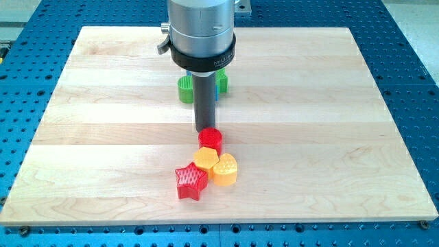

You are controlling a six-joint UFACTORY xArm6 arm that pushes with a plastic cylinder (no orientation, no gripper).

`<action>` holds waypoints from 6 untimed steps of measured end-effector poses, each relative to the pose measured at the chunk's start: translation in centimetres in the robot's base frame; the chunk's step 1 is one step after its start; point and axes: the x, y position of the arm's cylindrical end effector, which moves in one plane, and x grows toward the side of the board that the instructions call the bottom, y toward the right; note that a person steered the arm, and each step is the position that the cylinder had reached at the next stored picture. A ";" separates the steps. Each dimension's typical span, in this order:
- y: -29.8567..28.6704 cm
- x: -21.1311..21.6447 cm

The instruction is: Move the arm towards the yellow heart

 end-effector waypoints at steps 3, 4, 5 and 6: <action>0.0 -4.2; 4.7 -4.3; 10.9 -1.1; 12.8 5.0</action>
